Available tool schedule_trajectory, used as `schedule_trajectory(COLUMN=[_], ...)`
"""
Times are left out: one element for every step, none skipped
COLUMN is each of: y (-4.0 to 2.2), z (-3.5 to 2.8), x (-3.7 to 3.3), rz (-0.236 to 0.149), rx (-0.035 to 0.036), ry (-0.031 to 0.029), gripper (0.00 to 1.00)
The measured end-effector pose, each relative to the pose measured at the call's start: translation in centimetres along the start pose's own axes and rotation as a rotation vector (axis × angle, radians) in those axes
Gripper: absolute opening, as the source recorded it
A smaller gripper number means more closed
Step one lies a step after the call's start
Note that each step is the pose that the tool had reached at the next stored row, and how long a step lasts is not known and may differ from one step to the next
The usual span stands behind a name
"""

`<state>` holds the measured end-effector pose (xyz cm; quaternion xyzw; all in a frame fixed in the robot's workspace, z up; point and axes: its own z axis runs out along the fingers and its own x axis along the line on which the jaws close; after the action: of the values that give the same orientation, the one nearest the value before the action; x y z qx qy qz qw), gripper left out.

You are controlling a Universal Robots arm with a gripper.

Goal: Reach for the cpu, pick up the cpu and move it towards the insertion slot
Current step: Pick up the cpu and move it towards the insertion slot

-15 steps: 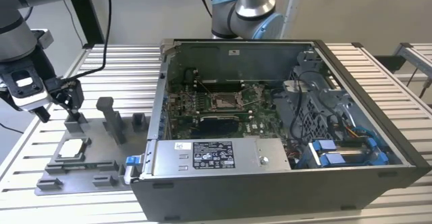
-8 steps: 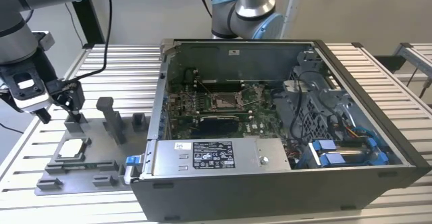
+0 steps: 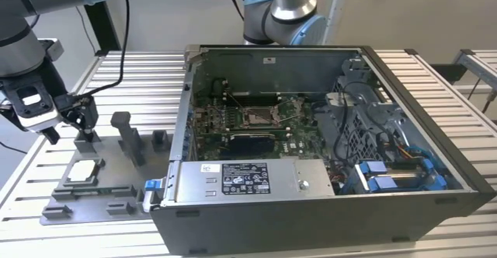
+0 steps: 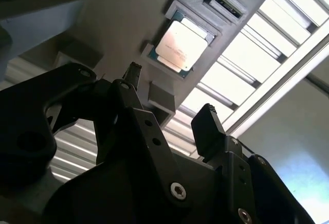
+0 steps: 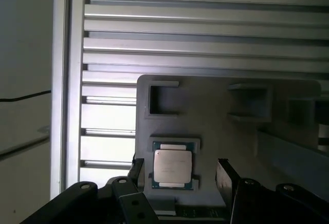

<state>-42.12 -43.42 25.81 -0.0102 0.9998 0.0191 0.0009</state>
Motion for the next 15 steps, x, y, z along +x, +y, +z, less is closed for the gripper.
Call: schedule_trajectory(y=[-0.02, -0.09, -0.16, -0.27, -0.38, -0.48, -0.59, -0.7, -0.8, -0.89, -0.98, -1.06, -1.13, -1.21, -1.26], z=[0.07, 0.16, 0.27, 0.38, 0.49, 0.61, 0.74, 0.85, 0.96, 1.07, 1.17, 1.28, 1.38, 1.47, 1.58], x=[0.01, 0.01, 0.0, 0.01, 0.01, 0.01, 0.01, 0.01, 0.02, 0.02, 0.02, 0.02, 0.02, 0.03, 0.03], rz=[0.0, 0.0, 0.0, 0.0, 0.0, 0.0, 0.0, 0.0, 0.0, 0.0, 0.0, 0.0, 0.0, 0.0, 0.0], rx=[0.0001, 0.0001, 0.0, 0.0, 0.0, -0.0001, -0.0001, -0.0001, 0.0, 0.0, 0.0, 0.0, 0.0, 0.0001, -0.0001], ry=[0.0001, 0.0002, 0.0, 0.0, 0.0, -0.0001, -0.0001, -0.0001, 0.0, 0.0, 0.0, -0.0001, 0.0, 0.0001, -0.0002], gripper=[1.0, 1.0, 1.0, 1.0, 1.0, 1.0, 1.0, 1.0, 1.0, 1.0, 1.0, 1.0, 1.0, 1.0, 1.0])
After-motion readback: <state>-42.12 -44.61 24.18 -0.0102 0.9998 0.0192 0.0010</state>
